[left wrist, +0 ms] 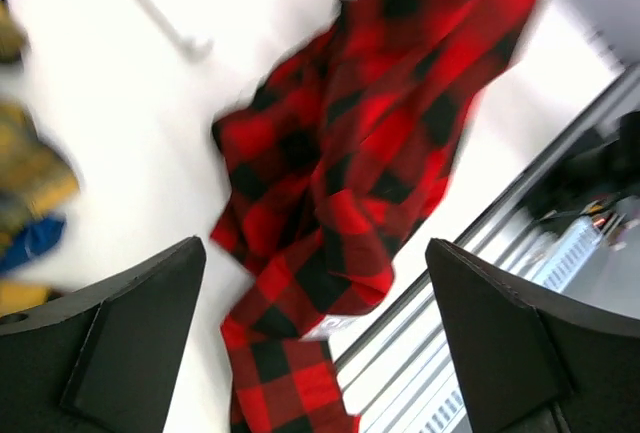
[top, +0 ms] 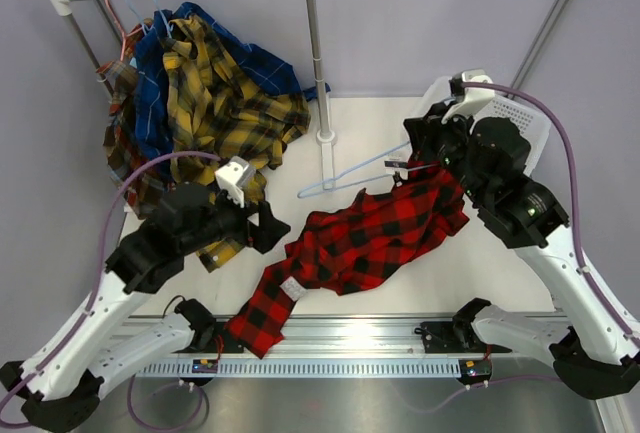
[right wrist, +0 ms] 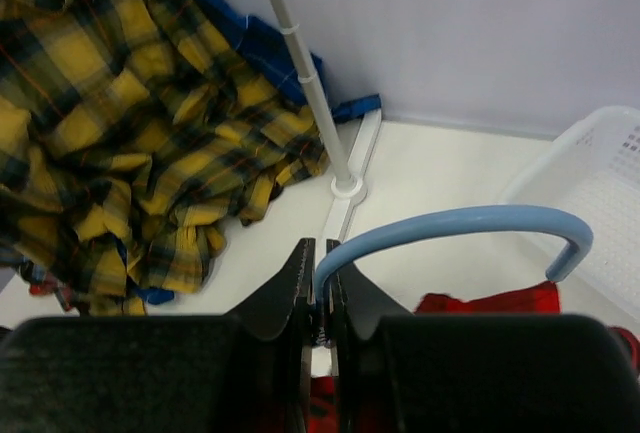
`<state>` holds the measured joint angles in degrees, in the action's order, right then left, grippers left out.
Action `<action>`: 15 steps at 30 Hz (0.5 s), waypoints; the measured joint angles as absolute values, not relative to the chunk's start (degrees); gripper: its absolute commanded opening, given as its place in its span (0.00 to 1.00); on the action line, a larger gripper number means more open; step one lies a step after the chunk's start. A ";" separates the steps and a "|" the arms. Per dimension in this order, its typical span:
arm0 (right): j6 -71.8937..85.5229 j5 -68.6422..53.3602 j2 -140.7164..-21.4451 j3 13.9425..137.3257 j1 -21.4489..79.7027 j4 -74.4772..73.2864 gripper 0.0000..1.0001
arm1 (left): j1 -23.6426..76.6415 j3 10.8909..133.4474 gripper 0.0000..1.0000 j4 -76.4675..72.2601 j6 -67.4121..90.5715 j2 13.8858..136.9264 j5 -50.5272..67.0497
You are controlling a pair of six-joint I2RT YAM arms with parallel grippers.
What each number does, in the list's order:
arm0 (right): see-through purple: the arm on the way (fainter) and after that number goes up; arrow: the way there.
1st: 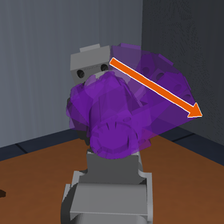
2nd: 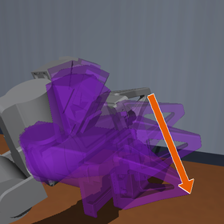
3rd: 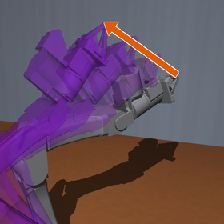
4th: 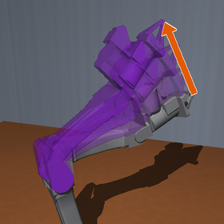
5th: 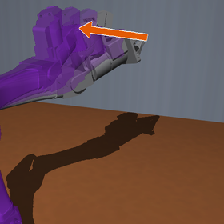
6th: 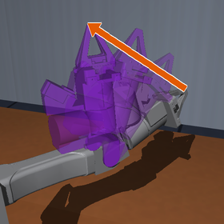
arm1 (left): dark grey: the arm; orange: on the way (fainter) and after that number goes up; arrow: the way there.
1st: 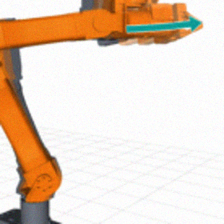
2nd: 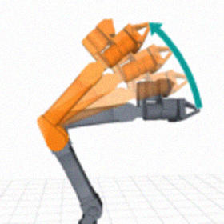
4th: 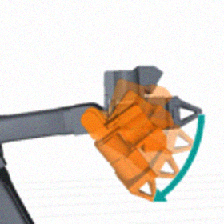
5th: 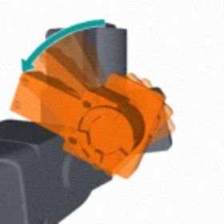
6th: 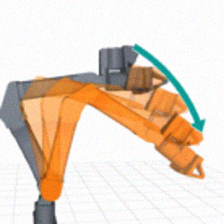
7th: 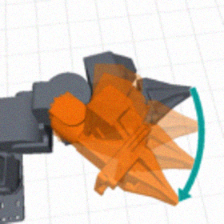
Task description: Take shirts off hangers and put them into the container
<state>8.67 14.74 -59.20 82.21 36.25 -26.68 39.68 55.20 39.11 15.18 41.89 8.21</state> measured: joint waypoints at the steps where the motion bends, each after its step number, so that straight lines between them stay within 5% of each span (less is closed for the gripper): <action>1: 8.64 14.04 -59.18 81.01 36.32 -26.26 0.00 | 39.68 56.31 0.99 39.24 15.00 41.65 8.45; 8: 7.68 12.25 -61.95 75.59 39.11 -24.03 0.00 | 39.68 70.87 0.99 38.48 12.60 42.63 12.97; 15: 6.35 12.29 -65.89 74.74 41.54 -20.21 0.00 | 39.75 72.62 0.90 38.02 11.97 53.93 16.71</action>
<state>6.35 12.29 -65.89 74.74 41.54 -20.21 39.75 72.62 38.02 11.97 53.93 16.71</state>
